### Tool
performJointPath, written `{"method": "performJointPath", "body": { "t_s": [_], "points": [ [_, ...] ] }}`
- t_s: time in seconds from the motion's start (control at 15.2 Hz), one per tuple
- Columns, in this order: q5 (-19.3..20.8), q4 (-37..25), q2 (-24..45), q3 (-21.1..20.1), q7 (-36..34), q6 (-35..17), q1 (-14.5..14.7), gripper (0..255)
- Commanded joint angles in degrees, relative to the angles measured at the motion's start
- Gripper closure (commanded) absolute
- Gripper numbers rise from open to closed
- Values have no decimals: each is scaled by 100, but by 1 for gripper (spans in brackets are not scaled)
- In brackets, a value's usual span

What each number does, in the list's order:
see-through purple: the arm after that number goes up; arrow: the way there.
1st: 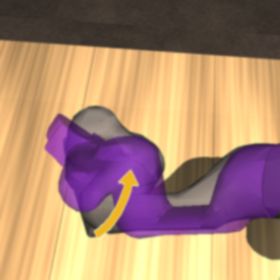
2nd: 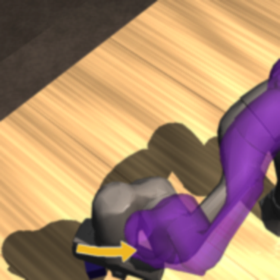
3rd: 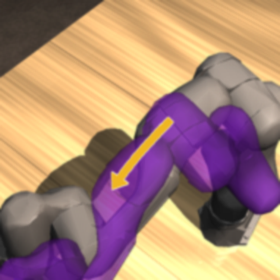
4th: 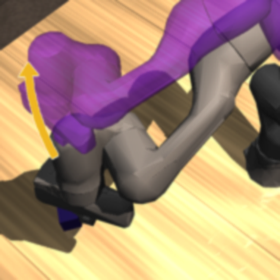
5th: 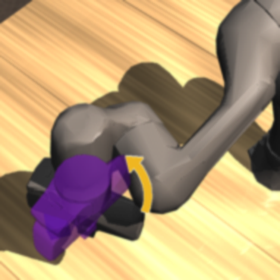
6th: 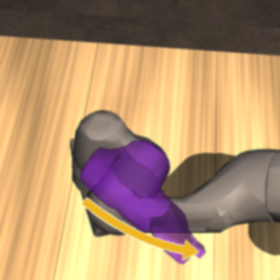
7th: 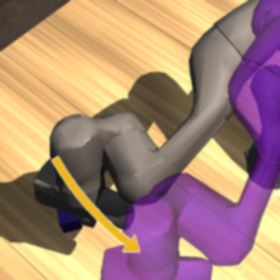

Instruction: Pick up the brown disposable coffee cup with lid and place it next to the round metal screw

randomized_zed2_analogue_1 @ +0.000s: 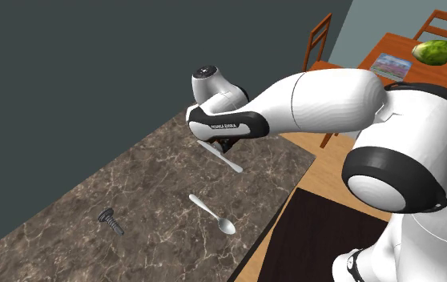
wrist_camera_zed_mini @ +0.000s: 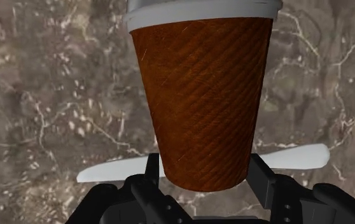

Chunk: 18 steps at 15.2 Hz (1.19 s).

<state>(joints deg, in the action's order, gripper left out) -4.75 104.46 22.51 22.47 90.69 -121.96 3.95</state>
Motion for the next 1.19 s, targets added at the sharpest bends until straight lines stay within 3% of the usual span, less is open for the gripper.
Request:
{"method": "performJointPath", "body": {
  "t_s": [0.0,1.12],
  "points": [
    [28,-60,-66,15,-8,121,7,255],
    [236,-745,-554,105,-80,1260,65,255]
  ]
}}
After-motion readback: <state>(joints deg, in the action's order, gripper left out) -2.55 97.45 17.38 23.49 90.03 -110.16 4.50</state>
